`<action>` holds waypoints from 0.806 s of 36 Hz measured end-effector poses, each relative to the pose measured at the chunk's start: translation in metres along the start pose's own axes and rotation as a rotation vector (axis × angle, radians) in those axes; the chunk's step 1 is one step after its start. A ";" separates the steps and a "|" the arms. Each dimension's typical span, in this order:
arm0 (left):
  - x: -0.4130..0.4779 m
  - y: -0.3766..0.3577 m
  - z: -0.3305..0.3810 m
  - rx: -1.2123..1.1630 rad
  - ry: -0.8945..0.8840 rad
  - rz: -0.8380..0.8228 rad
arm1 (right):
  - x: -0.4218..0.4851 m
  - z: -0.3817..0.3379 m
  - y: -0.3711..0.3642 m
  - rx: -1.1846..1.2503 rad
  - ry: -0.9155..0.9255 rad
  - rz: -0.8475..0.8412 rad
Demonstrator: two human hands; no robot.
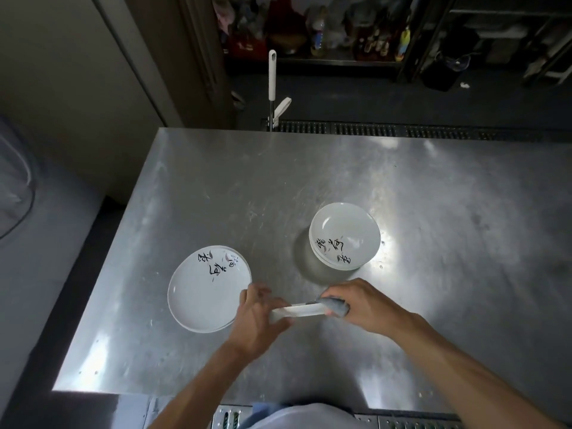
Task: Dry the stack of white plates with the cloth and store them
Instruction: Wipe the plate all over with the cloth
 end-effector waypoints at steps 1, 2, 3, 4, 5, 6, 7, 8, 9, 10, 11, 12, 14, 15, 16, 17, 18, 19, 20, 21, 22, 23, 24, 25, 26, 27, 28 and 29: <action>0.002 0.000 0.004 -0.026 -0.035 -0.004 | -0.001 0.003 0.002 0.009 -0.023 -0.009; 0.003 0.000 0.008 -0.074 -0.058 -0.019 | -0.001 0.006 0.004 0.023 -0.042 -0.009; 0.004 0.000 0.013 -0.134 -0.074 -0.041 | -0.002 0.009 0.006 0.039 -0.053 0.003; 0.004 -0.001 0.018 -0.183 -0.085 -0.071 | -0.002 0.010 0.010 0.057 -0.050 0.024; 0.003 -0.003 0.022 -0.201 -0.093 -0.101 | -0.003 0.010 0.013 0.073 -0.043 0.050; 0.003 -0.005 0.025 -0.192 -0.091 -0.112 | -0.003 0.010 0.016 0.096 -0.031 0.079; 0.002 -0.007 0.026 -0.175 -0.078 -0.114 | -0.003 0.011 0.019 0.127 -0.024 0.111; 0.002 -0.009 0.027 -0.158 -0.062 -0.115 | -0.005 0.010 0.020 0.171 -0.015 0.134; 0.002 -0.010 0.028 -0.150 -0.052 -0.115 | -0.006 0.011 0.020 0.216 -0.009 0.151; 0.001 -0.013 0.029 -0.167 -0.042 -0.118 | -0.007 0.011 0.020 0.255 -0.006 0.168; 0.000 -0.016 0.030 -0.205 -0.028 -0.123 | -0.009 0.015 0.020 0.270 -0.015 0.204; -0.001 -0.020 0.029 -0.256 -0.009 -0.137 | -0.011 0.019 0.022 0.277 -0.030 0.265; -0.005 -0.029 0.028 -0.389 0.054 -0.172 | -0.017 0.030 0.026 0.253 -0.093 0.433; -0.009 -0.033 0.026 -0.480 0.109 -0.187 | -0.022 0.036 0.025 0.244 -0.138 0.504; -0.014 -0.037 0.023 -0.583 0.172 -0.196 | -0.026 0.039 0.021 0.246 -0.179 0.552; -0.020 -0.042 0.020 -0.688 0.239 -0.199 | -0.030 0.043 0.014 0.255 -0.214 0.576; -0.026 -0.049 0.016 -0.790 0.313 -0.201 | -0.034 0.046 0.005 0.268 -0.245 0.578; -0.032 -0.057 0.012 -0.880 0.389 -0.205 | -0.038 0.049 -0.006 0.280 -0.274 0.558; -0.037 -0.064 0.008 -0.955 0.461 -0.209 | -0.040 0.050 -0.017 0.280 -0.294 0.520; -0.042 -0.071 0.005 -1.013 0.519 -0.212 | -0.042 0.051 -0.030 0.267 -0.310 0.468; -0.045 -0.076 0.003 -1.056 0.564 -0.215 | -0.043 0.051 -0.044 0.243 -0.324 0.402; -0.047 -0.080 0.001 -1.089 0.597 -0.218 | -0.043 0.052 -0.060 0.213 -0.345 0.322; -0.049 -0.083 0.001 -1.115 0.620 -0.225 | -0.043 0.054 -0.075 0.177 -0.380 0.235; -0.051 -0.086 0.001 -1.137 0.634 -0.236 | -0.042 0.056 -0.090 0.138 -0.419 0.154; -0.052 -0.088 0.002 -1.158 0.646 -0.249 | -0.039 0.056 -0.100 0.101 -0.446 0.099; -0.053 -0.090 0.002 -1.175 0.657 -0.258 | -0.036 0.055 -0.107 0.071 -0.458 0.076; -0.053 -0.091 0.002 -1.183 0.665 -0.263 | -0.031 0.052 -0.110 0.050 -0.456 0.070; -0.052 -0.092 0.001 -1.185 0.670 -0.265 | -0.025 0.048 -0.111 0.037 -0.446 0.068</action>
Point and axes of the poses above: each hand's wrist, its own x-axis towards the middle knuckle, its own y-axis out of the back of the hand, z = x × y, the point moved 9 cm from there along x, towards the middle knuckle, and after that the axes turned 11 degrees about x, right-handed, at the moved point
